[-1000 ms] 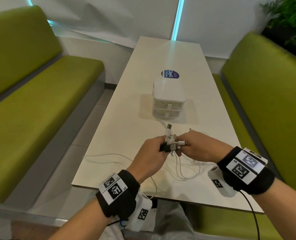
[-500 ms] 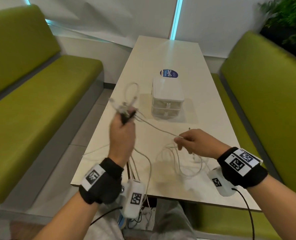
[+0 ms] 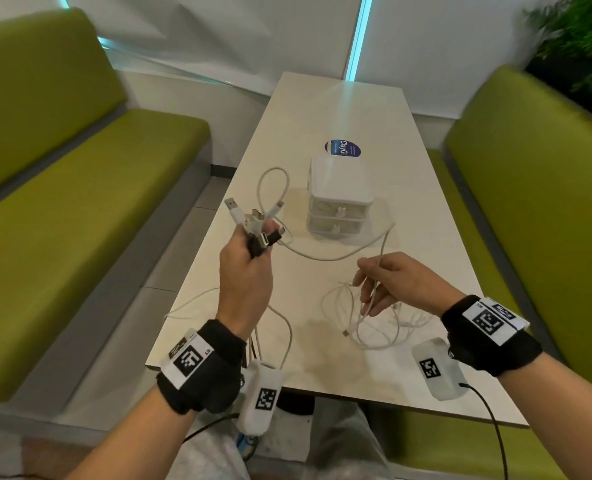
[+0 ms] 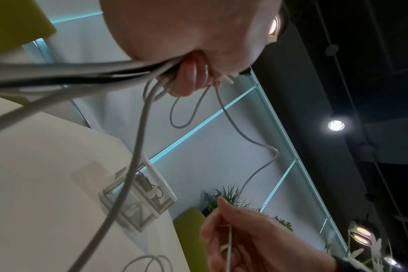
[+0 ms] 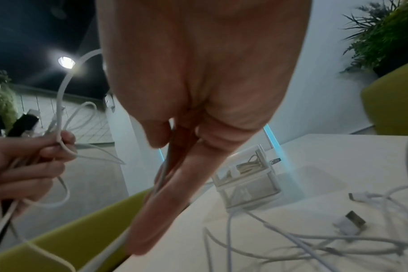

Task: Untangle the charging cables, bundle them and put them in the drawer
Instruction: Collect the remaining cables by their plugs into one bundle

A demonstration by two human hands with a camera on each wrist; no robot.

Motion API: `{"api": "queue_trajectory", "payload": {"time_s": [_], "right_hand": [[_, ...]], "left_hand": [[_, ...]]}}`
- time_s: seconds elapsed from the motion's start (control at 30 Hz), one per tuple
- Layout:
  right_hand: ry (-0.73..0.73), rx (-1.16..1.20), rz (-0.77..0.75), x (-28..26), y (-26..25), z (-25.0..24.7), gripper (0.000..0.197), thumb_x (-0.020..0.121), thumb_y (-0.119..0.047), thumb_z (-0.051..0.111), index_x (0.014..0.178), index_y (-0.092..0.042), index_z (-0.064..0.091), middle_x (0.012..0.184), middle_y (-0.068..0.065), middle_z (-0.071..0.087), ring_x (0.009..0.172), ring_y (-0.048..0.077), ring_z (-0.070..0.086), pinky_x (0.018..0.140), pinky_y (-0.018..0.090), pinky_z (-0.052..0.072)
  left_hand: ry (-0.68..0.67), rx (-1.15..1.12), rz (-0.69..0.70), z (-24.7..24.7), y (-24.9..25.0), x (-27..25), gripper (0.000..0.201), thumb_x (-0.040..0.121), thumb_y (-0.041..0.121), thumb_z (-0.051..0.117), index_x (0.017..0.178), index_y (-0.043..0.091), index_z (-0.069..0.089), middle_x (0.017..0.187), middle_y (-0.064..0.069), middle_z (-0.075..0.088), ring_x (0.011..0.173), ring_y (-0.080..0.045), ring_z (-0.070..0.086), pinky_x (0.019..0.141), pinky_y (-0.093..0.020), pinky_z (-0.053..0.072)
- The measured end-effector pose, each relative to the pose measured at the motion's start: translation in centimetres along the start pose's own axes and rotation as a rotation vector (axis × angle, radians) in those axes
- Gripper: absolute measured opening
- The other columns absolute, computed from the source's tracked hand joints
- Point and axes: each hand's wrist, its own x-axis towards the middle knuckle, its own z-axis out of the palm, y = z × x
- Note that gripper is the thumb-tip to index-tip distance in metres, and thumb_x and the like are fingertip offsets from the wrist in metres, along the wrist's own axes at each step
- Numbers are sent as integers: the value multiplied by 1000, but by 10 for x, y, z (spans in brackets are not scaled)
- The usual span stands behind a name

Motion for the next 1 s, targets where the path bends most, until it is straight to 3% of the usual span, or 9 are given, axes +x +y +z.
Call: {"api": "queue_trajectory", "payload": {"time_s": [0.07, 0.13, 0.2, 0.23, 0.3, 0.43, 0.53, 0.67, 1.0], "right_hand": [[-99, 53, 28, -5, -3, 3, 42, 101, -33, 46, 100, 6, 62, 82, 24, 67, 76, 41, 70, 68, 38, 61], [-239, 19, 63, -10, -2, 13, 38, 101, -29, 47, 108, 6, 62, 93, 23, 71, 82, 33, 72, 75, 36, 61], [-424, -167, 79, -13, 6, 28, 27, 99, -20, 54, 118, -3, 62, 105, 14, 73, 92, 21, 72, 84, 31, 58], [-526, -296, 78, -15, 12, 34, 28, 96, -13, 57, 124, -7, 62, 111, 7, 72, 97, 15, 70, 88, 29, 56], [-649, -527, 85, -14, 23, 46, 41, 91, -2, 58, 130, -14, 59, 117, 0, 70, 100, 10, 67, 90, 28, 54], [-535, -921, -73, -8, 30, 51, 45, 91, 1, 50, 128, -22, 62, 111, -2, 71, 84, 5, 57, 71, 8, 42], [-424, -959, -60, -3, 29, 45, 45, 92, 1, 45, 126, -24, 61, 109, -7, 68, 95, 10, 58, 86, 20, 48], [-334, -911, -17, 1, 23, 38, 48, 89, 1, 42, 122, -29, 61, 97, -17, 66, 81, 0, 59, 75, 15, 45], [-396, -795, 40, -5, 21, 52, 29, 96, -19, 52, 123, -24, 63, 102, -10, 68, 87, 8, 65, 87, 24, 51]], "left_hand": [[-63, 50, -8, 0, 0, 0, 15, 99, 25, 52, 90, 26, 64, 72, -13, 50, 60, -27, 46, 62, -46, 43], [-176, 101, -19, -5, 2, 0, 19, 99, 7, 47, 91, 17, 61, 76, -12, 46, 71, -45, 44, 71, -59, 44], [-329, 110, -12, -12, 3, -1, 26, 98, -1, 44, 87, 14, 61, 53, -1, 41, 45, -25, 41, 48, -38, 46], [-407, 108, -23, -16, 3, -2, 29, 98, -2, 44, 84, 14, 62, 50, 7, 42, 41, -13, 34, 42, -23, 35], [-540, 105, -77, -22, 2, -2, 32, 97, -5, 44, 79, 12, 63, 56, 0, 39, 43, -8, 26, 41, -17, 22], [-753, 107, -133, -26, 5, -3, 24, 98, 5, 52, 76, 9, 63, 57, -11, 29, 44, -12, 21, 41, -19, 18], [-821, 112, -137, -25, 8, -4, 23, 97, 8, 54, 77, 9, 67, 63, -19, 29, 47, -14, 19, 44, -23, 15], [-840, 111, -140, -23, 8, -6, 28, 97, 5, 52, 73, 11, 65, 57, -8, 28, 45, -13, 21, 44, -20, 19], [-821, 66, -125, -20, 8, -6, 25, 101, 6, 45, 83, 6, 63, 54, -2, 46, 43, -10, 27, 41, -19, 20]]}}
